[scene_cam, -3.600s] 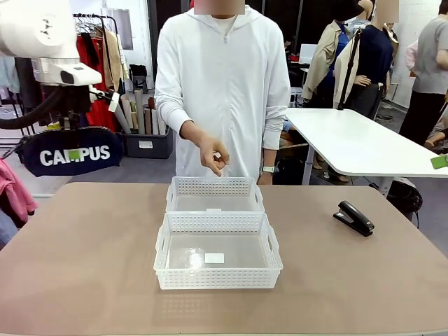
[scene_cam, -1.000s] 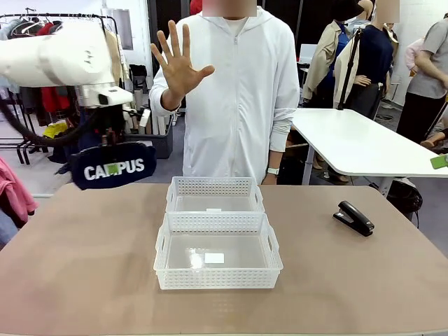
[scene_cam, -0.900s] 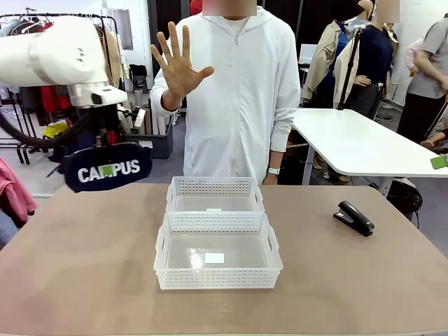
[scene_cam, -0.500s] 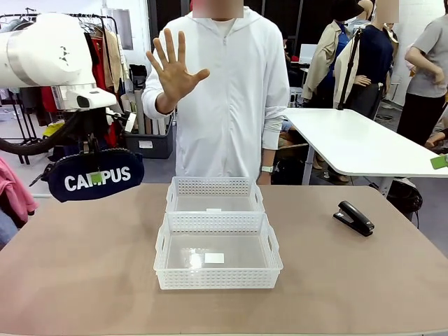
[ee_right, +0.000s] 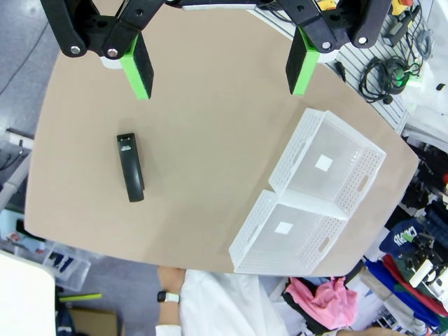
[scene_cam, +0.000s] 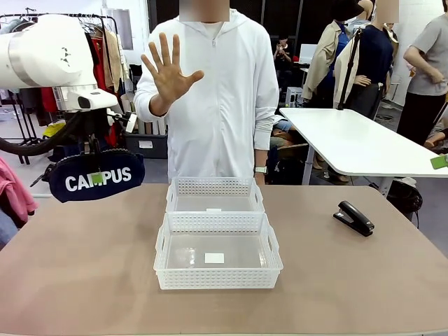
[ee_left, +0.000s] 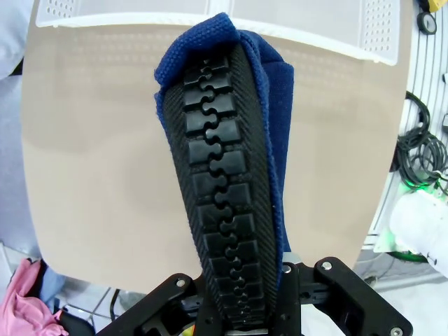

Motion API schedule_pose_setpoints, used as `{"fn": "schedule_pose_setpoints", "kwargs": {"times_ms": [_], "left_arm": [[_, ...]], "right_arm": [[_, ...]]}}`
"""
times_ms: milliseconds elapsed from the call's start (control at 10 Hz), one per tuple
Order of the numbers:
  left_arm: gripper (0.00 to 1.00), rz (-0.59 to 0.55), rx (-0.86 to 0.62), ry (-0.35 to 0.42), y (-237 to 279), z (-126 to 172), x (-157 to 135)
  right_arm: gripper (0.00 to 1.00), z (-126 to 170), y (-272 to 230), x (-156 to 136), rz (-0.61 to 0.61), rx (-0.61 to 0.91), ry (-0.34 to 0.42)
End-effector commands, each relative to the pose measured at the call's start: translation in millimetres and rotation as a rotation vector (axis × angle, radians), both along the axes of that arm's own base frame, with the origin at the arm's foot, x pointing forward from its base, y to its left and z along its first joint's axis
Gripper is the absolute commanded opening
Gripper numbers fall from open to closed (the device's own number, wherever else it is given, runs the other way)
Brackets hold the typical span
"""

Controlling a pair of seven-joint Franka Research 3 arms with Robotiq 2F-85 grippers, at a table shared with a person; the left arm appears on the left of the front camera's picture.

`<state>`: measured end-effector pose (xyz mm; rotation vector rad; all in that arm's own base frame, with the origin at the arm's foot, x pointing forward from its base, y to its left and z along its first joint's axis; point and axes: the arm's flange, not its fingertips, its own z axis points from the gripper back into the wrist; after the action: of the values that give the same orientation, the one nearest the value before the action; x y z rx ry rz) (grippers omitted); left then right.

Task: Distribute items into two baskets.
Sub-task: Move the picked Pencil pouch towards the Organizing basket indicated by the person, stopping as directed, then place the picked Pencil pouch into the Organizing basket as instructed by the person.

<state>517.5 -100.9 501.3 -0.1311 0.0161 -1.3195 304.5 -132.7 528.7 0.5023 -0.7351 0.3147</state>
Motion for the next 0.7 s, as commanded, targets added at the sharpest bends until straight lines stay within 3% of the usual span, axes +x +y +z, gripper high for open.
{"fn": "schedule_pose_setpoints", "kwargs": {"times_ms": [0,600], "left_arm": [[0.00,0.006,0.001,-0.007,2.5,4.0,-1.8],[0.00,0.006,0.001,-0.007,2.5,4.0,-1.8]], "right_arm": [[1.00,2.0,0.9,0.8,0.010,0.023,-0.018],[1.00,2.0,0.9,0.8,0.010,0.023,-0.018]]}}
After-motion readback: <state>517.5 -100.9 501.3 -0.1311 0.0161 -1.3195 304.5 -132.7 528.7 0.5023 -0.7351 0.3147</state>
